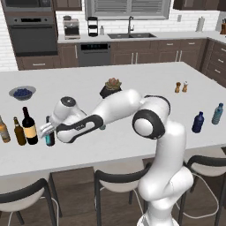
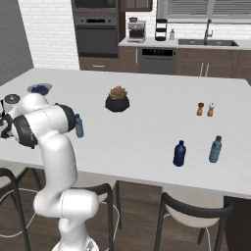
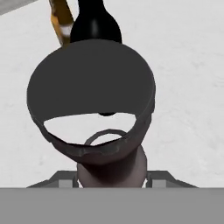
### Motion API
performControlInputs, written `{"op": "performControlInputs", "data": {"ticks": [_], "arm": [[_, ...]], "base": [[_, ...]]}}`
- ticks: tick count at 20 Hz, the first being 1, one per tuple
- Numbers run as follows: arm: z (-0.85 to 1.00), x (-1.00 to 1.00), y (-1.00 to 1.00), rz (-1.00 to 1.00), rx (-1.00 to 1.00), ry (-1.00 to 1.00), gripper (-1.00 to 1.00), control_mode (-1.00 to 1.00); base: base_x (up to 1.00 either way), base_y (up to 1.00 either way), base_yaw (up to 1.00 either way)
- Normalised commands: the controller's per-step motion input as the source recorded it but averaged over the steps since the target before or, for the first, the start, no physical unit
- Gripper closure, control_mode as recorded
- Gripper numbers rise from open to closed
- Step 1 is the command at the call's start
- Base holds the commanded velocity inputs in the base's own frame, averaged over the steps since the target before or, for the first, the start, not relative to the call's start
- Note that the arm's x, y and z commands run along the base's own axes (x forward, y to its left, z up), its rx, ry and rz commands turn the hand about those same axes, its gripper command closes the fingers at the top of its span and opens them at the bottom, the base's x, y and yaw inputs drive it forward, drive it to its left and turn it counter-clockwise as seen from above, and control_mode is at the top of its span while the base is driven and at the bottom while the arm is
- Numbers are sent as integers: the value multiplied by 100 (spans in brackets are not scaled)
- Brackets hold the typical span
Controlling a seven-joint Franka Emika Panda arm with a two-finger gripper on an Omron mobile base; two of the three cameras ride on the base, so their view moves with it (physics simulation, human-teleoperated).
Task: Move the plastic bottles in the middle to the plastics group, and the glass bottles in the middle to the glass group.
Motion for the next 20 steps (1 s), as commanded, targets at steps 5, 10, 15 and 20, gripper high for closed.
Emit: {"op": "performControlInputs", "data": {"ticks": [5,10,15,20], "arm": [[0,0,50,0,0,-4,100,-100],[-4,4,16,0,0,-2,100,-100],[-6,16,0,0,0,0,100,-100],[-23,9,0,0,0,0,100,-100]], "base": [[0,0,0],[0,0,0],[0,0,0],[0,0,0]]}}
